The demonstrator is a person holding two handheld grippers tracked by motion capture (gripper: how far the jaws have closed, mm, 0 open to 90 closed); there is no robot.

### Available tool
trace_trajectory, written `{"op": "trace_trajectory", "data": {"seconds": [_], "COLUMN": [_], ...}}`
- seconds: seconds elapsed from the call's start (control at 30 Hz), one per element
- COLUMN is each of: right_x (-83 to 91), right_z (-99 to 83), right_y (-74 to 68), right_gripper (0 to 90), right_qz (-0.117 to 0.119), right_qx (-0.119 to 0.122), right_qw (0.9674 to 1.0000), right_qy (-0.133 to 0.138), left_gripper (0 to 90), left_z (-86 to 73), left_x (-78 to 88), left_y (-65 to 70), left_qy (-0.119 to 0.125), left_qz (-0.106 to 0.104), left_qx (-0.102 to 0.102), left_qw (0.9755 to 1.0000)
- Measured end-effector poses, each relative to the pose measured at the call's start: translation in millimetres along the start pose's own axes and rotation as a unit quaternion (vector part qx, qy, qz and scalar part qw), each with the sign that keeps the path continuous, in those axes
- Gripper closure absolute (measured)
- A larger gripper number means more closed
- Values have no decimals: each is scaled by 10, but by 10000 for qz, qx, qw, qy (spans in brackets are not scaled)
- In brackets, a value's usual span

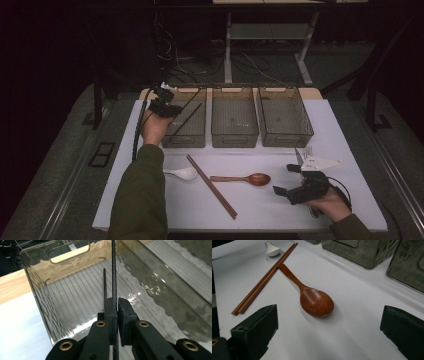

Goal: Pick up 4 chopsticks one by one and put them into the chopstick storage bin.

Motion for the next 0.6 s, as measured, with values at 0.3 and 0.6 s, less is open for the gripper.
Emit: {"op": "trace_trajectory", "data": {"seconds": [0.3, 0.6], "right_x": [-1, 0], "right_z": [-1, 0], "right_y": [0, 0], "right_gripper": [13, 13], "right_qz": [5, 4], "right_qx": [6, 24], "right_qw": [10000, 10000], "right_qy": [-2, -7], "left_gripper": [852, 665], "left_z": [-20, -45], "left_x": [-155, -195], "left_y": [44, 52], "left_qy": [-161, -285], "left_qz": [-30, 48], "left_qx": [20, -31], "left_qw": [9999, 9996]}}
Point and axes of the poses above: each handheld gripper's, and its own axes: x roughly backward along the jaws, z roughly out of its top, y roughly to its right, the point moved 2 cm from there along -x, roughly forward along the jaws, and after that the axes turned 9 degrees about -x, right-handed, at the moved point
